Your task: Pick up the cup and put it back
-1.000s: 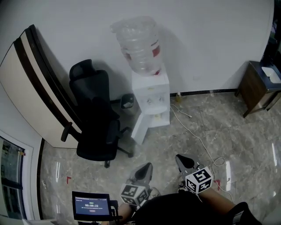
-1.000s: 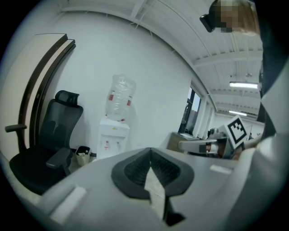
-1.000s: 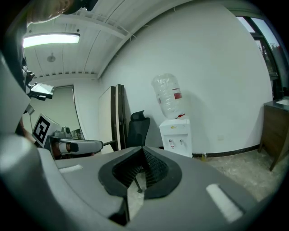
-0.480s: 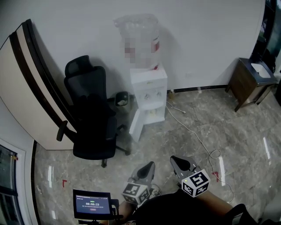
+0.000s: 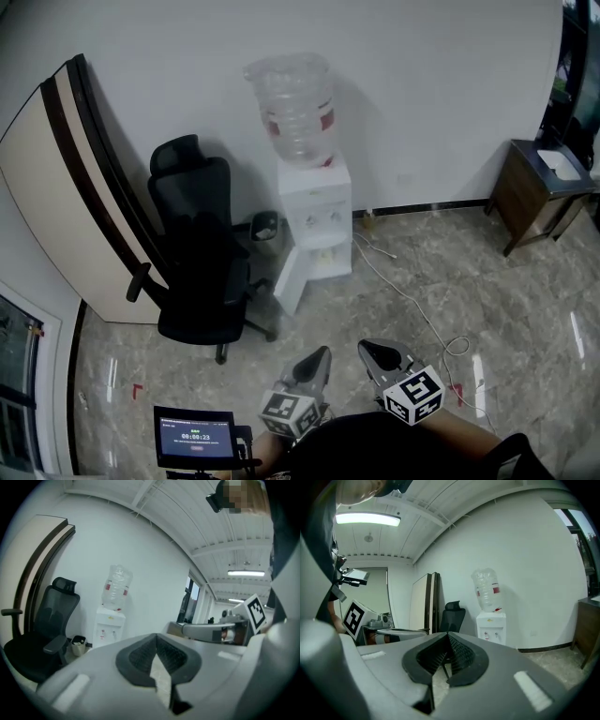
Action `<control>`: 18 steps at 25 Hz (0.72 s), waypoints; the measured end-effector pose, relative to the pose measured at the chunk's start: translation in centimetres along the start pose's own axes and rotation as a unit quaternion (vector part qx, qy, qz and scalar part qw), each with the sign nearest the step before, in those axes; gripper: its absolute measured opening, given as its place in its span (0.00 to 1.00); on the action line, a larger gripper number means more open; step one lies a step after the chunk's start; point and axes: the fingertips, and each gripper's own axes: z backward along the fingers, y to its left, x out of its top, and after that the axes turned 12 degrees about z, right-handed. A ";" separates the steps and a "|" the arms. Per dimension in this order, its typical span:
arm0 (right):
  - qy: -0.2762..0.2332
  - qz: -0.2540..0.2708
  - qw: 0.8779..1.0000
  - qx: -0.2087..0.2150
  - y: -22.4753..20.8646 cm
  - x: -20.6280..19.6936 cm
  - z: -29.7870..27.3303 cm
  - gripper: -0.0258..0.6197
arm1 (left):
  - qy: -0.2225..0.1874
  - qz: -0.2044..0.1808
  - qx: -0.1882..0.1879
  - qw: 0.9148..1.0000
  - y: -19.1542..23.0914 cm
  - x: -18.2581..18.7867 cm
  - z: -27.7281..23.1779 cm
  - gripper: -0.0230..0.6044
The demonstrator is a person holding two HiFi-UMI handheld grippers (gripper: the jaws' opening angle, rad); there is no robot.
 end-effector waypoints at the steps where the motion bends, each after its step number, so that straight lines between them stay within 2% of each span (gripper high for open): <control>1: -0.002 -0.001 1.000 0.001 -0.4 -0.1 0.7 0.05 | 0.001 -0.002 -0.005 1.000 -0.7 -0.5 -0.4 0.04; 6: -0.008 -0.011 1.000 0.010 -2.2 -0.7 3.3 0.05 | -0.006 0.002 -0.007 1.000 -3.7 -1.1 -1.5 0.04; 10: -0.016 -0.012 1.000 0.014 -2.7 -0.6 4.5 0.05 | -0.016 0.023 0.004 1.000 -4.6 -0.6 -1.8 0.04; 15: -0.025 -0.017 0.999 0.017 -2.6 0.2 4.6 0.05 | -0.020 0.006 0.003 1.000 -5.2 -0.4 -1.4 0.04; 18: -0.028 -0.012 0.999 0.020 -2.4 0.6 4.5 0.05 | -0.025 0.018 0.014 0.999 -5.1 0.3 -1.0 0.04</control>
